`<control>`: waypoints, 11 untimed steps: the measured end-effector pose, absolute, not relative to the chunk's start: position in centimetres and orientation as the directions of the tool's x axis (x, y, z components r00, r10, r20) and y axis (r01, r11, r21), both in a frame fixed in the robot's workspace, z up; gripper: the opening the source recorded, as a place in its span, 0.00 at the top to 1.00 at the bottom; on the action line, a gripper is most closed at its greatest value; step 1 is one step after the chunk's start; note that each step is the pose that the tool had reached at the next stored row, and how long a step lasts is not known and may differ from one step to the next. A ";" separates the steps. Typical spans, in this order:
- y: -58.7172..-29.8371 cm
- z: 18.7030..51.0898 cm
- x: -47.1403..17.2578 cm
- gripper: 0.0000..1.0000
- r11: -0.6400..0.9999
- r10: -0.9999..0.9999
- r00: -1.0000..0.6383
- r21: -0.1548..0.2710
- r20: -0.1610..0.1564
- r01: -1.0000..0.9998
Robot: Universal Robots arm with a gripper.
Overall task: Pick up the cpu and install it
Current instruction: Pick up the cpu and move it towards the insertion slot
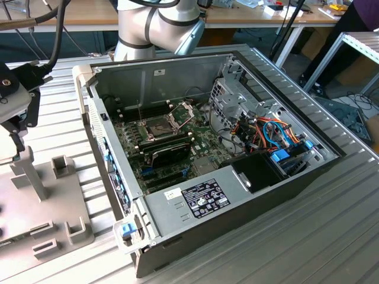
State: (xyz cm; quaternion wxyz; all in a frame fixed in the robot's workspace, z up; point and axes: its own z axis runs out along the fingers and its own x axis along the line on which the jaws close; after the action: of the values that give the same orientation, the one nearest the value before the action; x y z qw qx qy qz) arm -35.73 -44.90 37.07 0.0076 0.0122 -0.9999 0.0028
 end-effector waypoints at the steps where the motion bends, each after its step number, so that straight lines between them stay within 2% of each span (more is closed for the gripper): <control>1: -44.9 37.1 -35.7 0.45 1.000 -0.024 -1.000 -0.005 0.016 -0.025; 11: -44.9 37.8 -35.7 0.45 1.000 -0.024 -1.000 -0.005 0.015 -0.025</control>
State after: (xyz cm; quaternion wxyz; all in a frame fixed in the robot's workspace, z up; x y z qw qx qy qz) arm -35.73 -44.90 37.77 0.0076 0.0123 -0.9999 0.0028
